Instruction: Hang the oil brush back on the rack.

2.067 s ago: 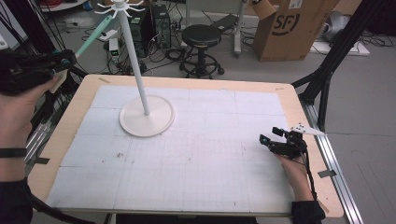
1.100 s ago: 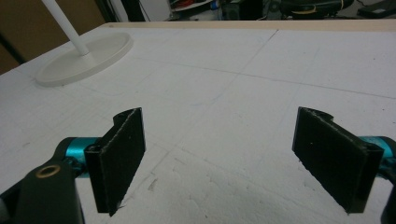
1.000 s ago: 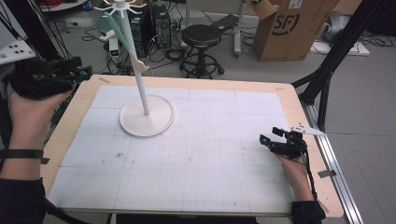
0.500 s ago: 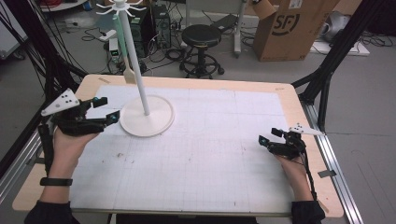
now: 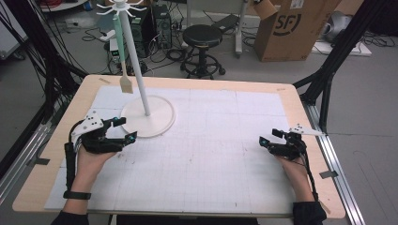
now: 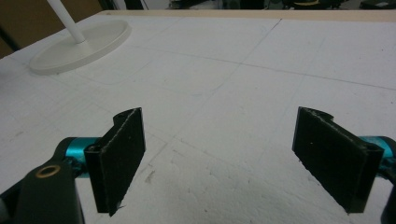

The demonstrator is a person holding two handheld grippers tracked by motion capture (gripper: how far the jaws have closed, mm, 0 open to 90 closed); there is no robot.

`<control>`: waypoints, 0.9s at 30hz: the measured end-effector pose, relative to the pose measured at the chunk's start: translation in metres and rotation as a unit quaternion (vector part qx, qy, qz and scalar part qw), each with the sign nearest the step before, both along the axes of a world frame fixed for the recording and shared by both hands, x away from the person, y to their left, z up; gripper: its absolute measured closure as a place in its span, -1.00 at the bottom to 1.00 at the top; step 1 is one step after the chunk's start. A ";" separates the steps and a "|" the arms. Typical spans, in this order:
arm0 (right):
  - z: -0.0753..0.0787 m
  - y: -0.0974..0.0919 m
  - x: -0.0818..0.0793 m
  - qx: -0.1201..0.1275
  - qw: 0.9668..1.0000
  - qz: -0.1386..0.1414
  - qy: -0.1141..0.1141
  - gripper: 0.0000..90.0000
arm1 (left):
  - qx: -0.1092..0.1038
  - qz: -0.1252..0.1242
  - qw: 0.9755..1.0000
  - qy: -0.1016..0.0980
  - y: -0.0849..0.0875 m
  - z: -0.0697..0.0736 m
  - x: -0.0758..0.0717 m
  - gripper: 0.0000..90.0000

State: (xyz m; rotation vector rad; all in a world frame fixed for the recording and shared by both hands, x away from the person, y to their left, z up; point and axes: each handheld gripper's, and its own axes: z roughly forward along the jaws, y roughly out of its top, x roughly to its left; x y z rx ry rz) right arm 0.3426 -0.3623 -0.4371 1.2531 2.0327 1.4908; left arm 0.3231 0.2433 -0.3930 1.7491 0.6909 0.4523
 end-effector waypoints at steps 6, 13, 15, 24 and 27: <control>0.000 0.001 -0.001 -0.006 1.000 0.004 0.000 -0.64 | 0.021 -0.024 0.999 0.009 -0.012 -0.008 0.002 -0.46; -0.001 0.000 -0.004 -0.016 1.000 0.005 0.002 -0.64 | 0.023 -0.026 0.999 0.011 -0.018 -0.018 0.004 -0.47; -0.001 -0.001 -0.004 -0.016 1.000 0.004 0.004 -0.64 | 0.010 -0.020 1.000 0.007 -0.016 -0.022 0.003 -0.44; -0.004 0.000 -0.004 -0.024 1.000 0.009 0.007 -0.64 | 0.017 -0.019 0.999 0.020 -0.017 -0.028 0.005 -0.44; -0.005 0.001 -0.004 -0.025 1.000 0.009 0.011 -0.64 | 0.020 -0.021 0.999 0.025 -0.018 -0.031 0.007 -0.44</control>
